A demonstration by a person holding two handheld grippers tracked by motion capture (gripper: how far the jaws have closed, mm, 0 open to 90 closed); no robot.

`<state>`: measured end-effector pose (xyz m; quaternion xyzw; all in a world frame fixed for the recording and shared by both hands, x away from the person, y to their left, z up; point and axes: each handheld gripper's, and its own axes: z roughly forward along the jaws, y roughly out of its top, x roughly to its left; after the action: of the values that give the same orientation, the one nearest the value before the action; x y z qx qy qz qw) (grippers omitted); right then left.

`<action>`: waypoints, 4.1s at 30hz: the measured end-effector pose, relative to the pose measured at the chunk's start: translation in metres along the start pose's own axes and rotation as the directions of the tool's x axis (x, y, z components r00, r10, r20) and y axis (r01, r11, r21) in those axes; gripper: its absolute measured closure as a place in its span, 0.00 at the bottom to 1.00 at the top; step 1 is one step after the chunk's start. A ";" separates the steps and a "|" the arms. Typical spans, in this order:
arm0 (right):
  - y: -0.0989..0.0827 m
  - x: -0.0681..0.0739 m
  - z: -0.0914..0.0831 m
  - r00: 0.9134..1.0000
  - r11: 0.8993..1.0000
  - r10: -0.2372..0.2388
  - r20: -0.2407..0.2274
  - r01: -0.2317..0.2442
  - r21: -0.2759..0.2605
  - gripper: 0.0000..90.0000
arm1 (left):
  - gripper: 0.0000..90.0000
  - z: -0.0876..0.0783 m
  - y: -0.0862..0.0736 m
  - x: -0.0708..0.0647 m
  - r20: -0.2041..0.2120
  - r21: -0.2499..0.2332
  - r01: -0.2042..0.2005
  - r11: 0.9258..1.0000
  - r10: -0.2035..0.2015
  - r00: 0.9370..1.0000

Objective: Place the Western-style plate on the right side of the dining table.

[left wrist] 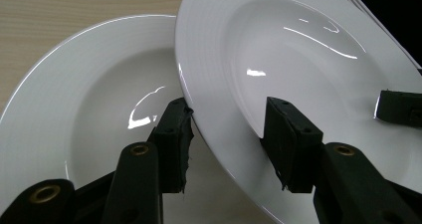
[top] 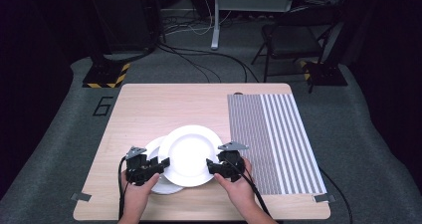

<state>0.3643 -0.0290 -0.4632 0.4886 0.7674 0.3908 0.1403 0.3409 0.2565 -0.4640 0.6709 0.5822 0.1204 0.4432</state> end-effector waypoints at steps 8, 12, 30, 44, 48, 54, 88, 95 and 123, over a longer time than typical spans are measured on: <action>0.006 -0.010 -0.015 0.999 1.000 0.019 0.035 -0.018 -0.022 0.44 | 0.61 0.006 0.015 -0.012 0.059 0.000 -0.024 1.000 0.024 0.998; 0.009 -0.016 -0.024 0.998 0.999 0.021 0.055 -0.019 -0.027 0.44 | 0.60 0.011 0.021 -0.019 0.077 -0.002 -0.036 0.999 0.036 0.996; 0.014 -0.046 -0.043 0.993 0.996 0.063 0.100 -0.056 -0.073 0.44 | 0.61 0.038 0.042 -0.044 0.128 0.008 -0.067 0.998 0.065 0.990; 0.008 -0.069 -0.057 0.988 0.992 0.099 0.122 -0.088 -0.094 0.45 | 0.61 0.057 0.050 -0.065 0.159 0.017 -0.087 0.996 0.083 0.984; 0.005 -0.074 -0.063 0.985 0.990 0.111 0.132 -0.097 -0.102 0.45 | 0.61 0.062 0.051 -0.072 0.170 0.019 -0.098 0.995 0.094 0.981; 0.002 -0.082 -0.072 0.982 0.988 0.119 0.146 -0.103 -0.113 0.45 | 0.61 0.070 0.053 -0.082 0.186 0.021 -0.105 0.994 0.099 0.978; -0.026 -0.124 -0.109 0.955 0.974 0.202 0.218 -0.172 -0.147 0.45 | 0.62 0.111 0.054 -0.135 0.270 0.046 -0.144 0.988 0.127 0.955; -0.033 -0.133 -0.116 0.950 0.973 0.208 0.234 -0.176 -0.151 0.45 | 0.62 0.120 0.053 -0.146 0.285 0.051 -0.159 0.986 0.138 0.948; -0.049 -0.157 -0.109 0.936 0.969 0.229 0.268 -0.194 -0.150 0.46 | 0.62 0.149 0.044 -0.158 0.289 0.062 -0.179 0.982 0.154 0.945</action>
<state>0.3437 -0.2250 -0.4545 0.6098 0.6571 0.3755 0.2352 0.4255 0.0515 -0.4620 0.7467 0.4589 0.0345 0.4803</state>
